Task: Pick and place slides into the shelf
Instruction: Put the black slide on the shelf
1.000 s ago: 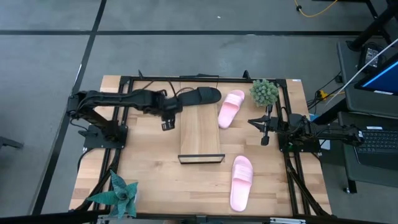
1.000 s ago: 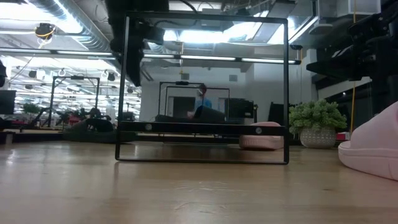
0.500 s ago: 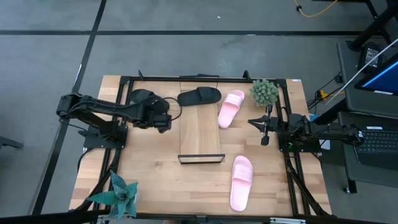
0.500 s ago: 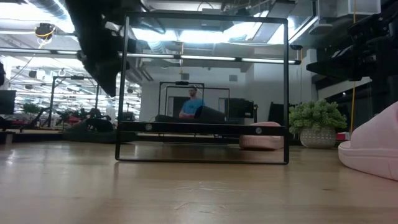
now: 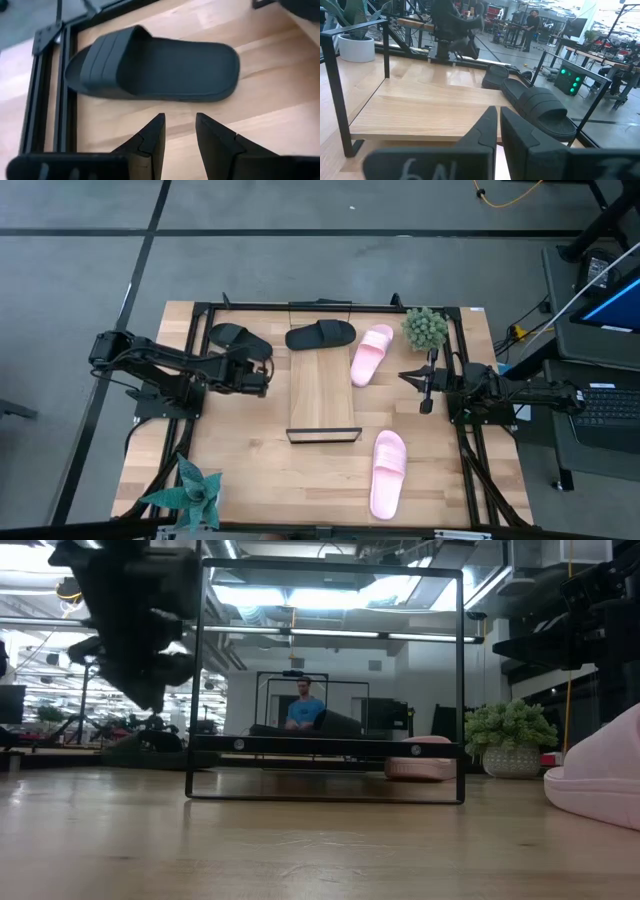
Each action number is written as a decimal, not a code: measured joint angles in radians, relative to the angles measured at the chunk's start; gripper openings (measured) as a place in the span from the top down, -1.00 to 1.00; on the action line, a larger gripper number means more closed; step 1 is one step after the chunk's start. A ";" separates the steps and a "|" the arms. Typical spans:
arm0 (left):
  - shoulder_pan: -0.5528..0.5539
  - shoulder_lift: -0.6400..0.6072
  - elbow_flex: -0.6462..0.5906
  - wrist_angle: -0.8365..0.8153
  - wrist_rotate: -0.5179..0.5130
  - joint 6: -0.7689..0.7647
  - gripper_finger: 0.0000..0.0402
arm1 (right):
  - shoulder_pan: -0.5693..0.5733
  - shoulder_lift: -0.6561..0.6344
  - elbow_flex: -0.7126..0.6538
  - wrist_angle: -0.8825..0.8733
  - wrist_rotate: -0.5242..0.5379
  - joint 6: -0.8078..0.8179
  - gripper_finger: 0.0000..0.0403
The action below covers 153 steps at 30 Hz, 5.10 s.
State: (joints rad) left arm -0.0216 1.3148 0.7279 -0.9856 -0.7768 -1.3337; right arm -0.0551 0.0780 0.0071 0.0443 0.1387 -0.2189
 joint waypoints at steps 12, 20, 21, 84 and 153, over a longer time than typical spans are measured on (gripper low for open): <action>0.001 0.000 -0.016 0.091 -0.025 -0.105 0.50 | 0.000 0.000 0.000 0.003 0.000 0.000 0.87; 0.002 0.000 -0.016 0.105 -0.026 -0.032 0.50 | 0.000 0.000 0.000 0.003 0.001 0.000 0.87; 0.002 0.000 -0.016 0.105 -0.027 -0.051 0.50 | 0.000 0.000 0.000 0.003 0.001 0.000 0.87; 0.154 0.030 -0.016 0.033 -0.156 -0.179 0.06 | 0.000 0.000 0.000 0.017 0.001 0.004 0.87; 0.448 0.174 -0.016 0.254 -0.097 0.338 0.06 | 0.000 0.000 0.000 0.018 0.001 0.004 0.87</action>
State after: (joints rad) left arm 0.4260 1.4887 0.7116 -0.7315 -0.8737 -0.9954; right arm -0.0547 0.0784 0.0071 0.0628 0.1394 -0.2146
